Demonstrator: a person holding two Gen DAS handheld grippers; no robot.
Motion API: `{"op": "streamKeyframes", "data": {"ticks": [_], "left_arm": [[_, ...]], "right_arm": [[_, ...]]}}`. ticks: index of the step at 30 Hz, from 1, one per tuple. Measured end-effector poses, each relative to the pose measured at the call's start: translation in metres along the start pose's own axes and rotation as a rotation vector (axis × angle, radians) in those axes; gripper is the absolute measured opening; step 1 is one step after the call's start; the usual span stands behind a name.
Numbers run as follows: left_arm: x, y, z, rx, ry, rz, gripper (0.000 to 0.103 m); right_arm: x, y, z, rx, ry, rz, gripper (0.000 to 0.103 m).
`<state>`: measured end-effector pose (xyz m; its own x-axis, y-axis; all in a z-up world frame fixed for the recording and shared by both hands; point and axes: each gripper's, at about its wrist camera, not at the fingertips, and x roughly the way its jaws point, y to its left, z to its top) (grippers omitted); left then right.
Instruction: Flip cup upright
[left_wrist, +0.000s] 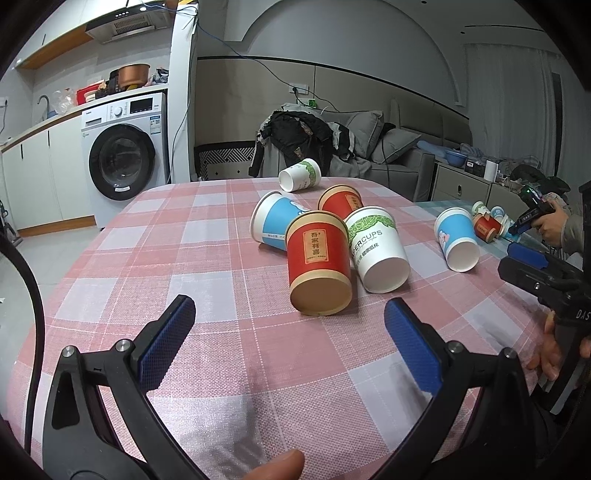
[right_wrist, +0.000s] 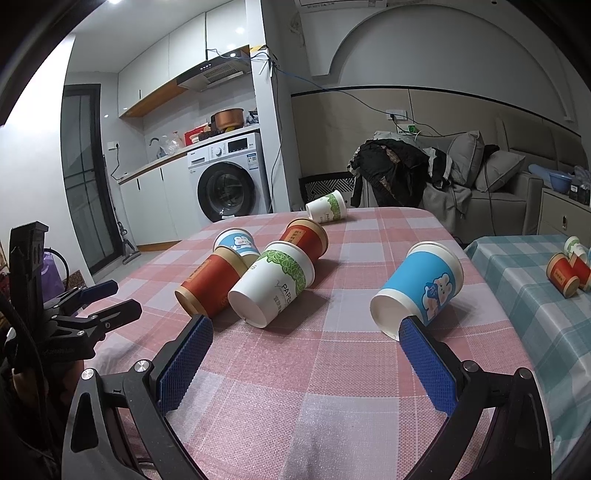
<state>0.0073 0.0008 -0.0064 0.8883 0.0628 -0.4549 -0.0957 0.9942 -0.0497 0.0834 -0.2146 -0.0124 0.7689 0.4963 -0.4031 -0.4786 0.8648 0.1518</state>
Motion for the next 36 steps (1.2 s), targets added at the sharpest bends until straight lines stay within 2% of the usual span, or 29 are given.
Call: {"op": "streamKeyframes", "data": {"ticks": [11,21,30,36], "left_arm": [[0.006,-0.002,0.004,0.004,0.039,-0.009,0.102],[0.004,-0.007,0.008,0.017,0.017,0.017,0.102],[0.002,-0.037,0.023,0.052,0.028,-0.025,0.102],[0.016,-0.074,0.043,0.062,0.082,-0.101,0.102]], "right_arm": [[-0.002,0.0,0.001,-0.008,-0.002,-0.001,0.103],[-0.006,-0.002,0.004,0.005,-0.012,-0.016,0.103],[-0.012,-0.011,0.005,0.019,0.014,-0.134,0.103],[-0.022,-0.019,-0.002,0.03,0.037,-0.206,0.103]]}}
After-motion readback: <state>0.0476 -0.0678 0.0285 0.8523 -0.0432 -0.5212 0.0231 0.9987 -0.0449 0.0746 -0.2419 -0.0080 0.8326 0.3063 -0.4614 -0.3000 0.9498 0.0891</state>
